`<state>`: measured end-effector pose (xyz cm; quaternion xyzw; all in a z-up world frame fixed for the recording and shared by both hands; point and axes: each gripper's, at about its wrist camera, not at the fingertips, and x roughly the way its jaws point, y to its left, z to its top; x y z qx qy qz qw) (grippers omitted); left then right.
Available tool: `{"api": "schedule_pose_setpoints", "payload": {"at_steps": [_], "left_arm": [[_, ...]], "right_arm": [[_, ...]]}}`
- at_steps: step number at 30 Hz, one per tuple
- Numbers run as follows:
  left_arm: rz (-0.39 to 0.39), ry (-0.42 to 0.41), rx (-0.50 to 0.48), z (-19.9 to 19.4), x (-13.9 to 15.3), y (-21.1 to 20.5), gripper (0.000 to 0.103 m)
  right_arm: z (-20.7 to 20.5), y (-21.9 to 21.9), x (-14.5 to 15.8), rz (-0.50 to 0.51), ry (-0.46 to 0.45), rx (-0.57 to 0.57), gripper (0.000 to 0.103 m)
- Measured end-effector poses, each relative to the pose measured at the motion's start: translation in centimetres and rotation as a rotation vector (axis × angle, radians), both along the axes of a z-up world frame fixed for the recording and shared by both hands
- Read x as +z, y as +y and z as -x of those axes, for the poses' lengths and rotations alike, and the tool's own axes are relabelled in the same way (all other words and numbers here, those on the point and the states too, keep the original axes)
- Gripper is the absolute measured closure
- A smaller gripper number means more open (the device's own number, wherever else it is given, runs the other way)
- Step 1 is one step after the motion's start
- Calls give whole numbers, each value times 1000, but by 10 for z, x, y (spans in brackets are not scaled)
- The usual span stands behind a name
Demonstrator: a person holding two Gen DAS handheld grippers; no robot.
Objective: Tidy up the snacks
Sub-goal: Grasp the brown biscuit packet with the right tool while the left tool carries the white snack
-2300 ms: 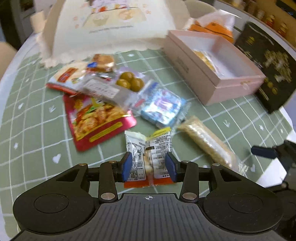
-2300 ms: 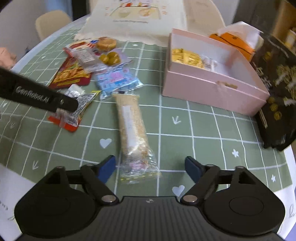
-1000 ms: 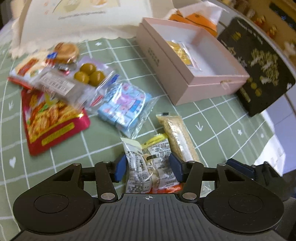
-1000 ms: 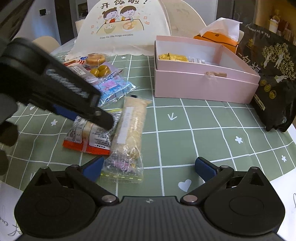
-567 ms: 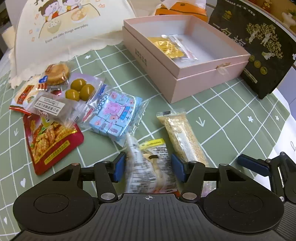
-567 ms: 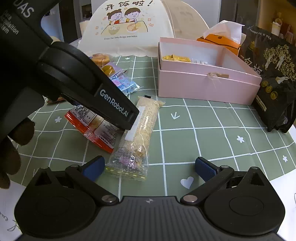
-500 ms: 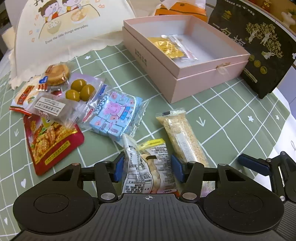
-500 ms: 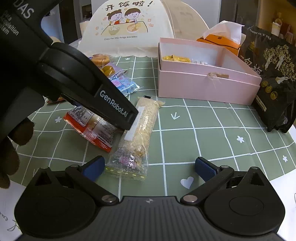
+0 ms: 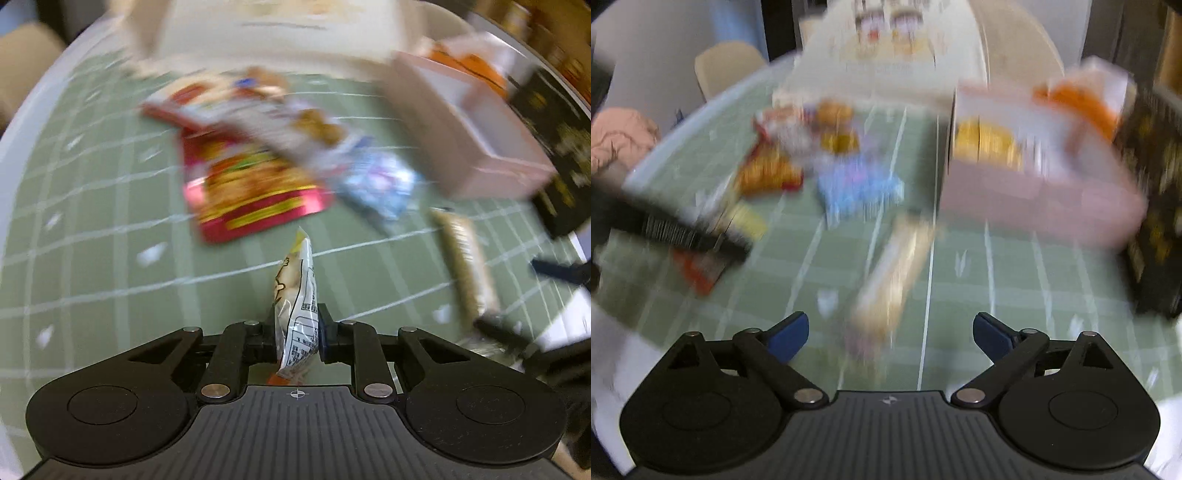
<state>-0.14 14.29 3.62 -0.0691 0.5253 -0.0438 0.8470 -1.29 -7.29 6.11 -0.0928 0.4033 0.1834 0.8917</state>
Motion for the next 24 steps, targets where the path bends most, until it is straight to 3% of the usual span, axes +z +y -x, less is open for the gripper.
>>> {"api": "schedule_pose_setpoints", "payload": {"at_steps": [5, 9, 14, 16, 18, 19, 21, 22, 24], "left_arm": [[49, 0, 64, 13, 0, 37, 81], [114, -7, 70, 18, 0, 50, 82], [158, -22, 76, 18, -4, 56, 82], [177, -26, 83, 19, -5, 58, 82], [193, -27, 89, 20, -6, 61, 82], [200, -28, 92, 21, -6, 62, 82], [210, -29, 96, 22, -7, 63, 82], [211, -29, 97, 22, -7, 64, 82], [210, -27, 96, 22, -8, 63, 82]], "right_arm": [[-49, 58, 22, 13, 7, 135, 6], [-96, 111, 18, 48, 40, 188, 8], [-158, 152, -5, 57, 174, 131, 29], [-168, 159, -11, 53, 200, 105, 33], [-169, 161, -8, 44, 202, 103, 50], [-166, 162, -6, 41, 210, 126, 65], [-155, 163, -2, 56, 211, 168, 77], [-151, 163, -1, 66, 211, 191, 88], [-139, 159, 1, 71, 222, 224, 94]]}}
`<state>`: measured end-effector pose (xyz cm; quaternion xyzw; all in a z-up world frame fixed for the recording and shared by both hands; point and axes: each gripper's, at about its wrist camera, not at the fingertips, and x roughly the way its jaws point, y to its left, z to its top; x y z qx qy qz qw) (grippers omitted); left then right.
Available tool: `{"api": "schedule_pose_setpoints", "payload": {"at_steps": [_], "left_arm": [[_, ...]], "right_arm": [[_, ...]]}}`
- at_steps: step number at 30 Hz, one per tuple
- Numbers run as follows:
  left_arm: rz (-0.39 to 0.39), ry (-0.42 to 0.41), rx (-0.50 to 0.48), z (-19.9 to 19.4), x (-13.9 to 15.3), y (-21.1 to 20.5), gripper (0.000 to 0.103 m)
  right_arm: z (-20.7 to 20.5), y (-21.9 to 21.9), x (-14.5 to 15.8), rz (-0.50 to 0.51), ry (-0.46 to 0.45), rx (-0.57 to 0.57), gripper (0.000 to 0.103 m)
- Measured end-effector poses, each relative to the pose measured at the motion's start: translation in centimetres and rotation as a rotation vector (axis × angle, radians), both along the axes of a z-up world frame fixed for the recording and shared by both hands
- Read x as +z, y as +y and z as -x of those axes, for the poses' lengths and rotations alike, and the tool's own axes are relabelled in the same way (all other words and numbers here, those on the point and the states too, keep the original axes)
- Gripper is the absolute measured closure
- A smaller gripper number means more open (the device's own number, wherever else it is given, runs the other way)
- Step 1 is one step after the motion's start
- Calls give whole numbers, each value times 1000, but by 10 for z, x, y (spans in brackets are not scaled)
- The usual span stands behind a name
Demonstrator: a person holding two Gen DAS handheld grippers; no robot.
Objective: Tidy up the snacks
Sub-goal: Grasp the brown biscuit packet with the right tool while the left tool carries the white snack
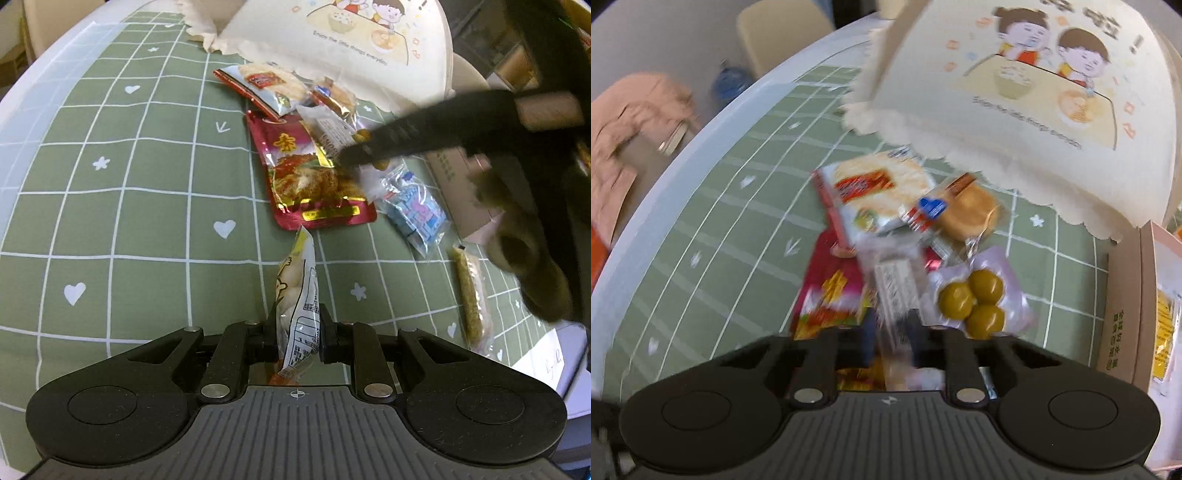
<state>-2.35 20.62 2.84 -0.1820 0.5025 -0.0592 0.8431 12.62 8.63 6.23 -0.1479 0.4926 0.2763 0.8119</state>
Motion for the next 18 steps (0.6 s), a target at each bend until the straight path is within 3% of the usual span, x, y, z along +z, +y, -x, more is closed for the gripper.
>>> {"api": "schedule_pose_setpoints", "payload": {"at_steps": [6, 11, 12, 14, 18], "left_arm": [[-22, 4, -6, -3, 2, -4, 82], [-35, 1, -11, -4, 3, -6, 82], [-34, 0, -11, -3, 3, -5, 82], [-31, 1, -10, -4, 3, -5, 82], [-21, 4, -10, -5, 3, -3, 81]], "right_arm": [[36, -34, 5, -46, 75, -30, 96], [56, -51, 8, 3, -32, -19, 95], [55, -49, 10, 13, -65, -23, 93], [50, -41, 13, 17, -111, -26, 77], [27, -9, 13, -20, -121, -6, 71]]}}
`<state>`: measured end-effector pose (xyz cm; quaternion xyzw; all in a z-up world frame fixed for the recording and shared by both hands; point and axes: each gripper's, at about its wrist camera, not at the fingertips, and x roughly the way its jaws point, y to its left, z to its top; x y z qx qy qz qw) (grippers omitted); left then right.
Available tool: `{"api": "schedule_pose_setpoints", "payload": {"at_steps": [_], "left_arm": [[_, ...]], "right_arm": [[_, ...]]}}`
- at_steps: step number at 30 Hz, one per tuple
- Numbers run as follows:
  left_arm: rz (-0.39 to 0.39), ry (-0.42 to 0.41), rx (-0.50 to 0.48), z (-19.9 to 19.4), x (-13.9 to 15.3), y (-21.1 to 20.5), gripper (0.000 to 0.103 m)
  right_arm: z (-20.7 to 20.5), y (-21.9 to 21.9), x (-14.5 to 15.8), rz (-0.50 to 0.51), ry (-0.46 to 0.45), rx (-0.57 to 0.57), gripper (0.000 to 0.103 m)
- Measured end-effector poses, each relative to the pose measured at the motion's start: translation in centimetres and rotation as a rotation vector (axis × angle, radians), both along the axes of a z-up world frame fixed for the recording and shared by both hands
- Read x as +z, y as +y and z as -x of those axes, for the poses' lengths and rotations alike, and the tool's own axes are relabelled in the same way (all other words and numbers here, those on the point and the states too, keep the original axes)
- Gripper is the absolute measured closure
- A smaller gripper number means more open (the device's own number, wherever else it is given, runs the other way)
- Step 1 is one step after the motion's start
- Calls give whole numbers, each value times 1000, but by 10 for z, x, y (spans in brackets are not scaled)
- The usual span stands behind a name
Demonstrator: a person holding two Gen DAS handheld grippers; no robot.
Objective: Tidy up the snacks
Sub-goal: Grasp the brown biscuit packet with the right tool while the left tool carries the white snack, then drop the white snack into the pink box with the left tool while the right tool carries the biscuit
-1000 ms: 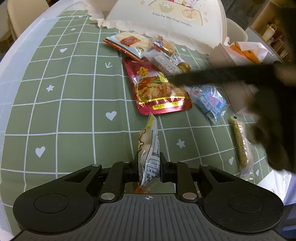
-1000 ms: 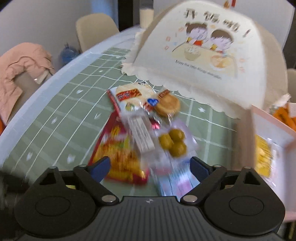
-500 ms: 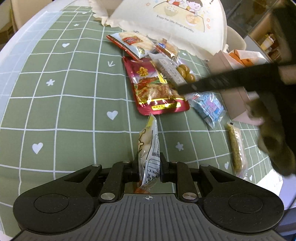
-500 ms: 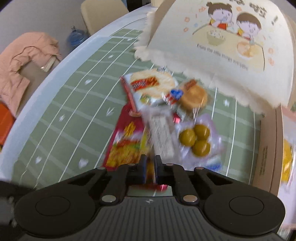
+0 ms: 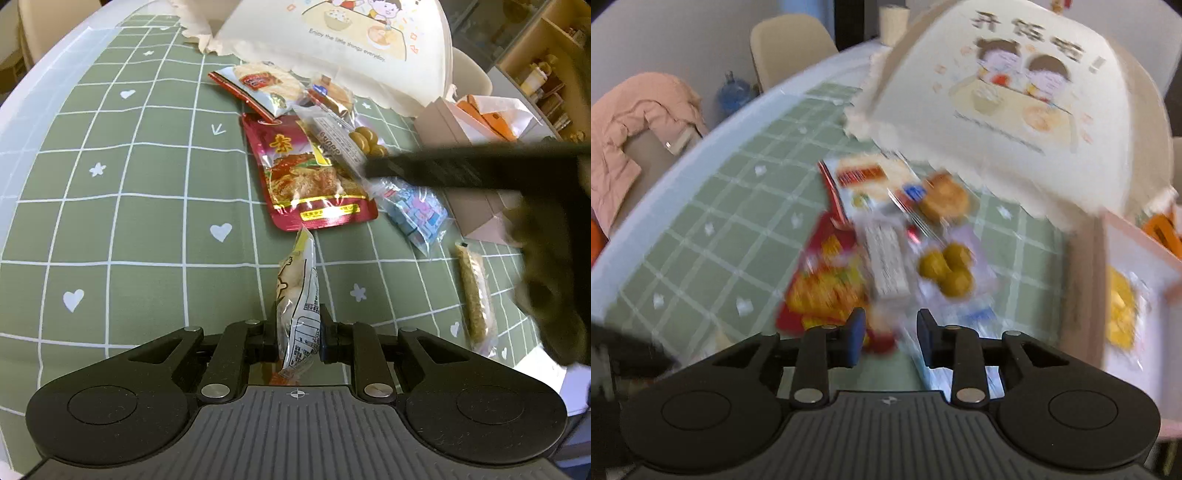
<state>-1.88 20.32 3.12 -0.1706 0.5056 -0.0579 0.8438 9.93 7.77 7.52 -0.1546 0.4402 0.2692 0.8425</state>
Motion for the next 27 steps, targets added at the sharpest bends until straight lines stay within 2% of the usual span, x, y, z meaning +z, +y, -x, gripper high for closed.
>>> {"api": "schedule_pose_setpoints", "payload": {"at_steps": [4, 5, 7, 9, 10, 13, 19, 22, 25, 27], "left_arm": [[19, -1, -1, 1, -1, 4, 81], [24, -2, -1, 1, -1, 4, 81], [35, -4, 1, 1, -1, 6, 81], [45, -6, 3, 2, -2, 9, 81], [49, -6, 4, 2, -2, 10, 80], [54, -2, 2, 1, -2, 12, 80], [72, -16, -13, 1, -3, 12, 80], [168, -11, 3, 0, -10, 17, 81], [291, 18, 22, -2, -19, 22, 82], [326, 28, 32, -3, -22, 20, 83]], "right_arm": [[-32, 34, -13, 33, -10, -34, 42], [-39, 38, -17, 51, -5, -49, 41], [-50, 38, -23, 42, 50, -66, 41], [-51, 30, -22, -9, 117, -76, 56], [-47, 24, -20, -31, 136, -73, 70], [-26, 10, -17, -49, 180, -56, 70], [28, -25, -27, 20, 216, -82, 70], [51, -39, -31, 93, 180, -131, 70], [67, -57, -29, 78, 166, -177, 70], [75, -70, -25, 53, 163, -204, 70]]}}
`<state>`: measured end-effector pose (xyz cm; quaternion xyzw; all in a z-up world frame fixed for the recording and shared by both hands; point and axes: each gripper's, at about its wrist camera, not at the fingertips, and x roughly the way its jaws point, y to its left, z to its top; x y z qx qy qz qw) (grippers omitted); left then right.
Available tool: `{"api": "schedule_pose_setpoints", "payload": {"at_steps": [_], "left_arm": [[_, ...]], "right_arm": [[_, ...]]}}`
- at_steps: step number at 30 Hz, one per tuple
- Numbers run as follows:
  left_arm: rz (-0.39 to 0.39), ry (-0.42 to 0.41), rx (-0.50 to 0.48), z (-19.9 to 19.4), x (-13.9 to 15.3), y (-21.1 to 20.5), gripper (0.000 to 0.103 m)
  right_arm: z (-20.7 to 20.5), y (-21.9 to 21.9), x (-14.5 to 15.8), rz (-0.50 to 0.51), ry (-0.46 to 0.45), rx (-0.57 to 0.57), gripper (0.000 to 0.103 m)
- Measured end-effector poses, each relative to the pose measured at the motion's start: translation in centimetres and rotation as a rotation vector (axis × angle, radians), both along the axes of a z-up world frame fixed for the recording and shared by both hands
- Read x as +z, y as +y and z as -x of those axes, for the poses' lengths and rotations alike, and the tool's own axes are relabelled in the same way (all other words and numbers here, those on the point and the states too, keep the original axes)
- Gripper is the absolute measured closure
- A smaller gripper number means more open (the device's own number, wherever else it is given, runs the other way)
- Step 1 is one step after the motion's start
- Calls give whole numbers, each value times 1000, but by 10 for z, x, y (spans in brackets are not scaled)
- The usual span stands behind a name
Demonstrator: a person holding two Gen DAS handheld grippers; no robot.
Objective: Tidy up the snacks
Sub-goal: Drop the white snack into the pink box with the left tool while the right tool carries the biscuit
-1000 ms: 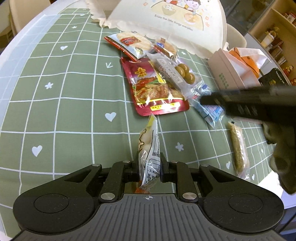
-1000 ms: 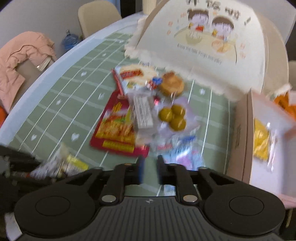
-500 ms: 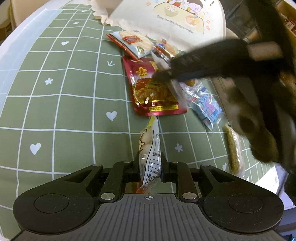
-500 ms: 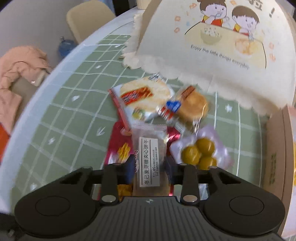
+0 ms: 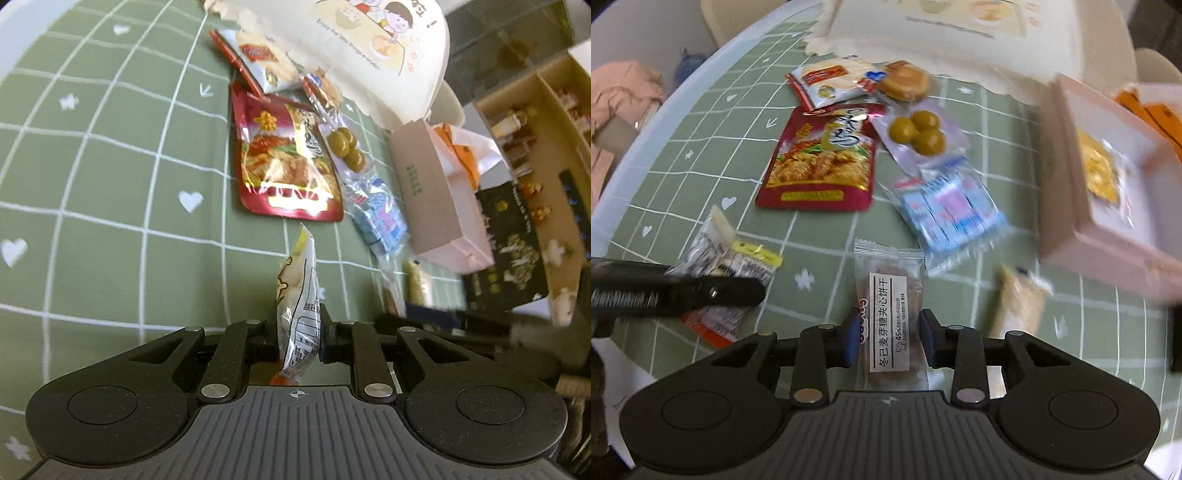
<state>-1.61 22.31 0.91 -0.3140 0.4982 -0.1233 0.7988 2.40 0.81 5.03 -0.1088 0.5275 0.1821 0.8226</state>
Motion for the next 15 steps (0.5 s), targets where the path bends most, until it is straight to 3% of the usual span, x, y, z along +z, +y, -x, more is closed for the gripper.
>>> {"api": "schedule_pose_setpoints", "payload": {"at_steps": [5, 7, 10, 15], "left_arm": [[-14, -3, -5, 2, 2, -9, 83], [-54, -19, -19, 4, 5, -17, 83], [-141, -51, -80, 8, 12, -40, 83], [-189, -78, -176, 15, 19, -80, 83]], "right_arm": [[16, -36, 12, -37, -46, -63, 70], [21, -48, 16, -65, -57, -75, 70], [26, -67, 23, -91, -85, -97, 70], [29, -100, 24, -109, -114, -147, 70]]}}
